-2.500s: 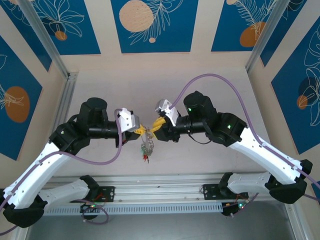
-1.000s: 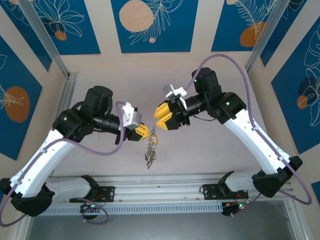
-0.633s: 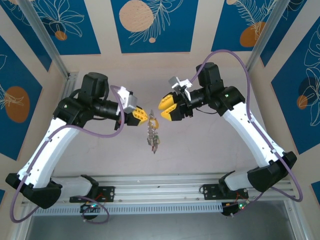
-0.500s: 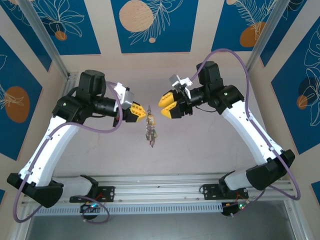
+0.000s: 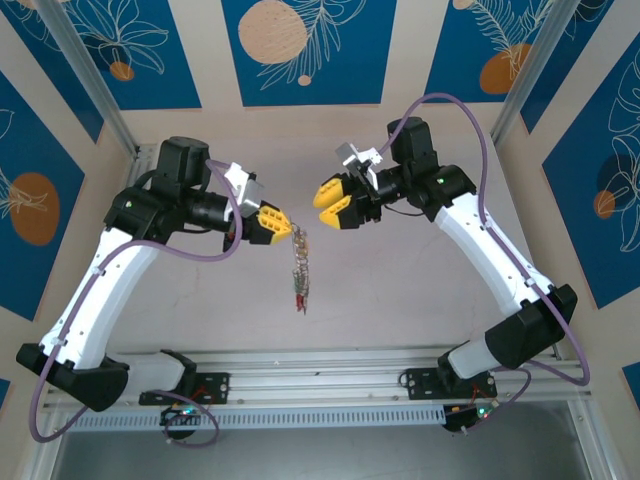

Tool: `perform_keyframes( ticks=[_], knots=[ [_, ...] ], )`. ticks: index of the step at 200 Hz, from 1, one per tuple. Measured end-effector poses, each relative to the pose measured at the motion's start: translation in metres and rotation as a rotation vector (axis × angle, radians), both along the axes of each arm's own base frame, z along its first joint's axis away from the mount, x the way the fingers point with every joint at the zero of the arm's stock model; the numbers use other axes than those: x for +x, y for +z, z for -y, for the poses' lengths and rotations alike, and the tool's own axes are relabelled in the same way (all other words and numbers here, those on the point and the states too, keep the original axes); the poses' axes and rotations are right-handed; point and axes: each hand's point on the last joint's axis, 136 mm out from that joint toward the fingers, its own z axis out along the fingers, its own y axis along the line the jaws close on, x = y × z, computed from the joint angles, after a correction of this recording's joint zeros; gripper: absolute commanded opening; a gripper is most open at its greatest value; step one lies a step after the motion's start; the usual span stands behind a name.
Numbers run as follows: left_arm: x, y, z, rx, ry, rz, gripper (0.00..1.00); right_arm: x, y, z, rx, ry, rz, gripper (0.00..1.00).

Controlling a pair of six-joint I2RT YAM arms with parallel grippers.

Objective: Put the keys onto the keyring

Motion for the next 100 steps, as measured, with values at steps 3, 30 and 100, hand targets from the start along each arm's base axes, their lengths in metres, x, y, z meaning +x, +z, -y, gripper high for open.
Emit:
perform_keyframes(
  ticks=[3,30,100],
  knots=[
    [0.000,0.000,0.000,-0.001,-0.001,0.000,0.00,-0.001,0.001,0.000,0.003,0.006,0.000,0.38],
    [-0.002,-0.001,0.000,0.004,-0.006,-0.006,0.00,-0.009,0.006,-0.001,0.023,0.049,-0.012,0.38],
    [0.011,-0.011,0.002,0.047,0.055,-0.016,0.00,0.003,-0.007,0.006,-0.014,-0.047,-0.078,0.44]
  ],
)
